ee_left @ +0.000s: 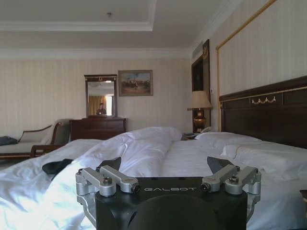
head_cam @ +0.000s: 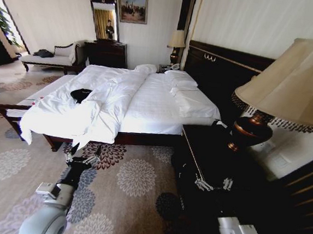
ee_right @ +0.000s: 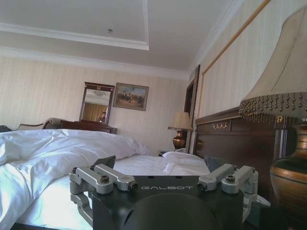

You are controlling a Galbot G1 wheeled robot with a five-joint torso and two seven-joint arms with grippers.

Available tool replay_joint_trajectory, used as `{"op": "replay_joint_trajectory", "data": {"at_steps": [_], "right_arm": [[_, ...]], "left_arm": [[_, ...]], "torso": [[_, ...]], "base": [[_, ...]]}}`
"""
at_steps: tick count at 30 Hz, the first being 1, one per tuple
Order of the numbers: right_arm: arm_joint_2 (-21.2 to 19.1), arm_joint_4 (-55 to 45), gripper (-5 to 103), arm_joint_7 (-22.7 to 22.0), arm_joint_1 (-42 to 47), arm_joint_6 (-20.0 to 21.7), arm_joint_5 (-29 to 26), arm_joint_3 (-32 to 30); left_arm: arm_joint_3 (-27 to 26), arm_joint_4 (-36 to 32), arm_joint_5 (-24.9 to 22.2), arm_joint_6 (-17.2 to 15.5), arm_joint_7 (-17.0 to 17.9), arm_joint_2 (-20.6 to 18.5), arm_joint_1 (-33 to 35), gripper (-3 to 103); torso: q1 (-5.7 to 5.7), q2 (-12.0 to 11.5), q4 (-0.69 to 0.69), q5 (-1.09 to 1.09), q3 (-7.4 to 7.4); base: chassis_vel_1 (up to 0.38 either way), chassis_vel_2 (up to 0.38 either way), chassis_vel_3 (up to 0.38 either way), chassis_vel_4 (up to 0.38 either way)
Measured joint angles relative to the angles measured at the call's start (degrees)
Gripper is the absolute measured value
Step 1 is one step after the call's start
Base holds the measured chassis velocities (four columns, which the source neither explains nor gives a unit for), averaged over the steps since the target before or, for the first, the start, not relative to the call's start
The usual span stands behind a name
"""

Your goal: Fold the clothes on the bed.

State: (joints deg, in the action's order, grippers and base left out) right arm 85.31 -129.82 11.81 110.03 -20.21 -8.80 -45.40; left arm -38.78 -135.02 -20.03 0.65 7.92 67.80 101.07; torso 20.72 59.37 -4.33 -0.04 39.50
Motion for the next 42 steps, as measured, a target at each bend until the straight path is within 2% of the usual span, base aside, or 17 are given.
{"op": "replay_joint_trajectory", "data": {"at_steps": [6,11,13,20,33,42], "right_arm": [[1.69,-0.44,100,0.86,0.76,-0.39,2.12,0.07],[-0.8,3.03,100,0.45,-1.83,-0.56,-1.06,0.39],[-2.59,6.89,100,0.93,-4.07,-2.52,-2.67,-0.16],[-2.14,7.14,100,1.1,-4.68,-2.76,-2.85,-0.14],[-1.92,4.26,100,2.19,-4.08,-2.76,-3.22,0.05],[-0.41,2.85,100,2.32,-2.83,-2.86,-1.83,-0.03]], "left_arm": [[1.53,0.79,2.59,0.66,1.66,0.95,0.67,100],[2.27,-0.26,3.67,0.82,1.89,1.1,1.83,100],[2.46,-0.72,4.1,0.83,1.98,1.12,2.04,100],[3.05,-0.99,5.41,1.02,2.03,1.41,3.18,100],[2.36,-2.83,5.43,2.4,2.61,1.82,5.12,100],[2.25,-2.18,4.46,3.41,2.75,1.76,4.3,100]], "torso": [[0.0,0.0,-0.01,0.01,0.0],[0.0,0.0,0.01,0.01,0.0],[0.0,-0.01,0.01,0.03,0.0],[0.0,0.0,-0.01,0.0,0.0],[-0.01,0.0,0.01,0.01,0.0],[-0.01,0.0,-0.01,0.0,0.0]], "base": [[0.0,0.0,0.0,0.0],[0.0,0.0,0.0,0.0],[0.0,0.0,0.0,0.0],[0.0,0.0,0.0,0.0],[-0.003,0.003,0.004,-0.004],[-0.141,0.15,0.143,-0.148]]}}
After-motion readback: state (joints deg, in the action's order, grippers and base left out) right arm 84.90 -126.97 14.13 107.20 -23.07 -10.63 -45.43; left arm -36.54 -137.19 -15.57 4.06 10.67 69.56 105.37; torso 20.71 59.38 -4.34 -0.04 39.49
